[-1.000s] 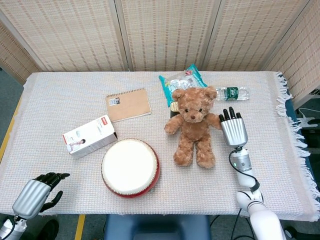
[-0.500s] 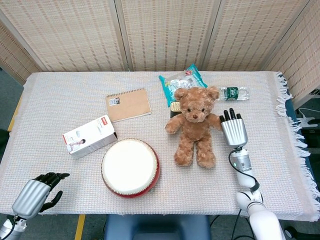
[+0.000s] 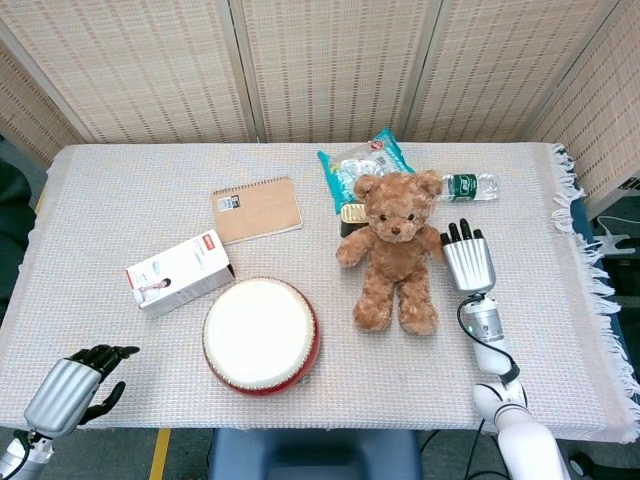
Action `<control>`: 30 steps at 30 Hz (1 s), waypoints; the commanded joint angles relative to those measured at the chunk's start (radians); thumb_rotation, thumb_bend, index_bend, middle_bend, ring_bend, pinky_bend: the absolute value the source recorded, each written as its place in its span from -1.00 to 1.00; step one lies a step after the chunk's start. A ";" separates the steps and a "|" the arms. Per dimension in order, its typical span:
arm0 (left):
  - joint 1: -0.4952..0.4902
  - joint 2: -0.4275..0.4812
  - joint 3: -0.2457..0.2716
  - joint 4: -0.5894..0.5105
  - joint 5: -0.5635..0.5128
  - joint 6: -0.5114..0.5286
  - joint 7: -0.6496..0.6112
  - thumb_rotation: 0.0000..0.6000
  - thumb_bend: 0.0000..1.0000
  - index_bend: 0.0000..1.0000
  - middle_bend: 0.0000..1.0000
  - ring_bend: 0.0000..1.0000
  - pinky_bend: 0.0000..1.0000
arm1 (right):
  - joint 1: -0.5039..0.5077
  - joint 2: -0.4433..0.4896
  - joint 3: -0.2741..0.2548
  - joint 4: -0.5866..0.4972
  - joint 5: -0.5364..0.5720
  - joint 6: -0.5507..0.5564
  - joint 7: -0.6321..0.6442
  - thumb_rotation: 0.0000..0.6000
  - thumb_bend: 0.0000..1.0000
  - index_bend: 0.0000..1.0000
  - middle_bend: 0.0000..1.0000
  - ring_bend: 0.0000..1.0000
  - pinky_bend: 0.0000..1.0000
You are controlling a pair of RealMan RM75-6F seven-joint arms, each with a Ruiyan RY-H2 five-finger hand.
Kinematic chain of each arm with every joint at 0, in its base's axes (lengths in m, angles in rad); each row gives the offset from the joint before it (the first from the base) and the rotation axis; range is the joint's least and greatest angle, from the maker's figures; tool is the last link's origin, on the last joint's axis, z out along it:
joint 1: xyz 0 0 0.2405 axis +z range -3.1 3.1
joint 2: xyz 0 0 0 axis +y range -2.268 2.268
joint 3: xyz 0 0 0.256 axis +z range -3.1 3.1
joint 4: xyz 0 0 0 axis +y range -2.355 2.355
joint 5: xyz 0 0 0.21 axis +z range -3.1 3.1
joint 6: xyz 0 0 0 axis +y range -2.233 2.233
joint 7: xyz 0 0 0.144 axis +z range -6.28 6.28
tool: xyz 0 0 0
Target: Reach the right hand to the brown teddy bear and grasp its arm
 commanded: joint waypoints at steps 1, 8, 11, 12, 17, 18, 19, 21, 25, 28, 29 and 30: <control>0.000 0.001 0.000 -0.001 -0.004 -0.004 -0.001 1.00 -0.13 -0.51 -0.31 -0.35 0.01 | 0.007 -0.003 0.013 0.001 0.011 0.045 0.003 1.00 -0.68 0.31 -0.21 -0.43 0.24; -0.001 0.002 0.000 0.000 -0.002 -0.004 -0.002 1.00 -0.13 -0.51 -0.31 -0.35 0.02 | 0.012 -0.003 0.013 0.000 0.015 0.063 0.011 1.00 -0.68 0.31 -0.21 -0.43 0.24; -0.001 0.001 0.000 0.000 -0.001 -0.002 -0.001 1.00 -0.13 -0.51 -0.31 -0.35 0.01 | 0.004 -0.001 -0.002 0.003 0.005 0.028 0.003 1.00 -0.68 0.31 -0.21 -0.43 0.24; -0.001 0.001 0.000 0.001 -0.001 -0.003 0.001 1.00 -0.13 -0.51 -0.31 -0.35 0.01 | 0.002 -0.002 -0.006 0.004 0.004 0.012 -0.006 1.00 -0.68 0.31 -0.21 -0.43 0.24; -0.001 0.003 0.000 -0.002 -0.004 -0.004 -0.002 1.00 -0.13 -0.51 -0.31 -0.35 0.01 | 0.006 -0.006 0.009 0.003 0.021 0.020 -0.020 1.00 -0.68 0.31 -0.21 -0.43 0.24; -0.001 0.002 0.000 -0.001 -0.003 -0.003 -0.002 1.00 -0.13 -0.51 -0.31 -0.35 0.01 | 0.008 -0.007 0.013 0.003 0.024 0.030 -0.018 1.00 -0.68 0.31 -0.21 -0.43 0.24; -0.001 0.002 0.000 0.000 -0.004 -0.004 -0.001 1.00 -0.13 -0.51 -0.31 -0.35 0.01 | 0.010 -0.007 0.015 0.003 0.026 0.042 -0.014 1.00 -0.68 0.31 -0.21 -0.43 0.24; -0.001 0.002 0.000 -0.001 -0.005 -0.006 -0.003 1.00 -0.13 -0.51 -0.31 -0.35 0.02 | 0.013 -0.006 0.018 0.000 0.029 0.064 0.002 1.00 -0.68 0.30 -0.21 -0.43 0.24; -0.001 0.001 0.001 0.000 -0.002 -0.005 -0.001 1.00 -0.13 -0.51 -0.31 -0.35 0.02 | 0.008 -0.002 0.012 -0.005 0.025 0.061 0.030 1.00 -0.68 0.29 -0.21 -0.43 0.24; -0.001 0.001 0.002 -0.002 -0.001 -0.006 0.001 1.00 -0.13 -0.51 -0.31 -0.35 0.01 | -0.001 -0.003 0.006 -0.007 0.022 0.033 0.027 1.00 -0.69 0.29 -0.21 -0.43 0.24; -0.001 0.002 0.002 -0.003 0.000 -0.006 0.001 1.00 -0.13 -0.51 -0.31 -0.35 0.01 | -0.003 -0.003 0.004 -0.008 0.022 0.027 0.026 1.00 -0.69 0.29 -0.21 -0.43 0.24; -0.001 0.001 0.002 -0.003 0.000 -0.004 0.002 1.00 -0.13 -0.51 -0.31 -0.35 0.01 | -0.005 -0.003 0.002 -0.009 0.021 0.026 0.028 1.00 -0.68 0.28 -0.21 -0.43 0.24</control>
